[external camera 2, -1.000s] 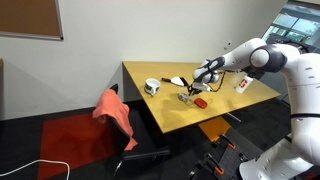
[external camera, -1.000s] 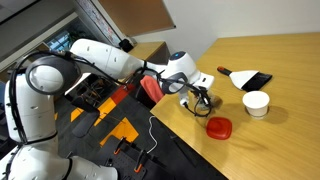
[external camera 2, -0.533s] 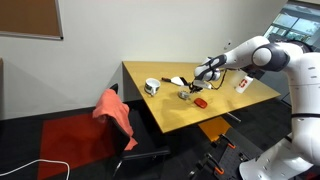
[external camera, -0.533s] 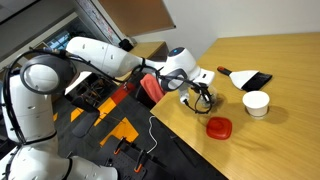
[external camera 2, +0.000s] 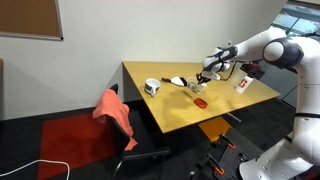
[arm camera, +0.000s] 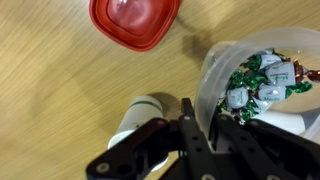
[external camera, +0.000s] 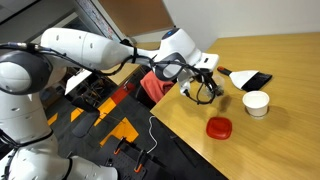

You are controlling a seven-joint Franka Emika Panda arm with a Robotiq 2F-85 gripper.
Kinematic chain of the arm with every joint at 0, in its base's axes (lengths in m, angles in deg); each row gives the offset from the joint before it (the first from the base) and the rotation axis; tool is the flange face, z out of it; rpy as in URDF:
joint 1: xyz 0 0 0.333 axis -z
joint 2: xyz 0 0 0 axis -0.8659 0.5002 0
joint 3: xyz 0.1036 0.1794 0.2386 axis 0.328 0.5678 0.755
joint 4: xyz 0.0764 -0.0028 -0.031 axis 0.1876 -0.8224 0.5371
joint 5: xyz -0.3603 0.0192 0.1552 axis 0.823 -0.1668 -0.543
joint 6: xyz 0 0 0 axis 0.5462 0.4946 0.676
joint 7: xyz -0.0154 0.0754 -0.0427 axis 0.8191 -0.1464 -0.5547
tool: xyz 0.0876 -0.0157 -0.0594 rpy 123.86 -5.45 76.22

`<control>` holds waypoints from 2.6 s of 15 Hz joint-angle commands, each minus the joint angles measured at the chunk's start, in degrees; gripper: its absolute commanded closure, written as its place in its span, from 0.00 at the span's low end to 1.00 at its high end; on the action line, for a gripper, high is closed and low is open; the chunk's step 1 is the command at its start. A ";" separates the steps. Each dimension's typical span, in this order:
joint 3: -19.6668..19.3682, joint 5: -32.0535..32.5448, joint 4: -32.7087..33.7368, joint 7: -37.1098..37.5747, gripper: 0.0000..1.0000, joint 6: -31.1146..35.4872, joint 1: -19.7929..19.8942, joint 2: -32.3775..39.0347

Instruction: Pour the contents from the clear bowl into the white bowl

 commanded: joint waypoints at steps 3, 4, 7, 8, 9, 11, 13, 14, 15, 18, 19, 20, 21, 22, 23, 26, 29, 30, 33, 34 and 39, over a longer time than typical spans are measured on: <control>-3.78 5.10 -0.82 1.68 0.97 -3.29 -0.47 -5.68; -4.74 6.25 -0.59 2.03 0.97 -3.40 -0.52 -6.10; -7.52 9.74 0.37 3.59 0.97 -2.86 -0.51 -6.40; -8.51 10.89 0.91 4.38 0.97 -2.83 -0.57 -6.19; -9.41 11.88 1.24 5.42 0.97 -2.62 -0.65 -5.97; -11.38 13.91 2.16 8.24 0.97 -2.33 -1.08 -5.17; -13.26 16.16 3.12 11.69 0.97 -2.47 -1.73 -4.22; -14.23 17.39 3.72 13.50 0.97 -2.55 -2.09 -3.54; -15.26 18.35 4.36 15.43 0.97 -2.61 -2.54 -2.75; -18.61 20.80 6.50 20.90 0.97 -2.60 -4.12 0.20; -19.75 21.56 7.44 22.85 0.97 -2.70 -4.68 1.53; -20.96 22.21 8.28 24.67 0.97 -2.62 -5.33 2.90; -21.99 22.93 9.14 26.20 0.97 -2.65 -5.89 4.33; -23.05 23.66 10.07 27.76 0.97 -2.72 -6.55 5.90; -24.53 24.60 10.98 29.53 0.97 -2.84 -7.53 7.64; -27.77 27.01 13.06 32.47 0.97 -3.85 -9.97 11.89; -27.18 26.57 11.72 30.90 0.97 -2.02 -9.64 11.87; -27.51 26.51 11.99 31.08 0.86 -2.06 -10.00 12.75; -27.38 26.44 11.99 31.07 0.86 -2.04 -9.89 13.08; -27.39 26.42 11.99 31.06 0.86 -2.03 -9.77 13.08; -30.63 28.43 12.56 34.74 0.97 -2.63 -12.71 15.57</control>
